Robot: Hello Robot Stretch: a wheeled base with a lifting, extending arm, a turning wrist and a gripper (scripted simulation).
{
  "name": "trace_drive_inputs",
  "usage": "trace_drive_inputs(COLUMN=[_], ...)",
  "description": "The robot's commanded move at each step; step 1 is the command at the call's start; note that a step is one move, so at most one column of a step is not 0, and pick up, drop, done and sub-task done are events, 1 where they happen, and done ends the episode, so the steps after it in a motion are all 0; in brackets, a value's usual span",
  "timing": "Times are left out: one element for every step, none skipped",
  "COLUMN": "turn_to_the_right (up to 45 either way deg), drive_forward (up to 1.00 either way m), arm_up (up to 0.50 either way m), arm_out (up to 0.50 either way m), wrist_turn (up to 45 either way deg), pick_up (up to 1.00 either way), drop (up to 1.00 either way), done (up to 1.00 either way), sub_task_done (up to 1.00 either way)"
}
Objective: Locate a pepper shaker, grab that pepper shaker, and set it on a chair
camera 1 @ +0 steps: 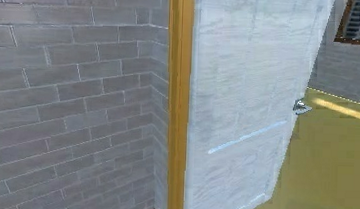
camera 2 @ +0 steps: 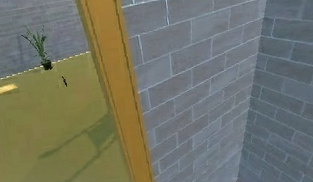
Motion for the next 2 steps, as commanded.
trace_drive_inputs(turn_to_the_right=[0.0, 3.0], drive_forward=[0.5, 0.0], arm_up=[0.0, 0.0], arm_out=[0.0, 0.0], wrist_turn=[0.0, 0.0], pick_up=[0.0, 0.0], drop=[0.0, 0.0], done=[0.0, 0.0], sub_task_done=[0.0, 0.0])
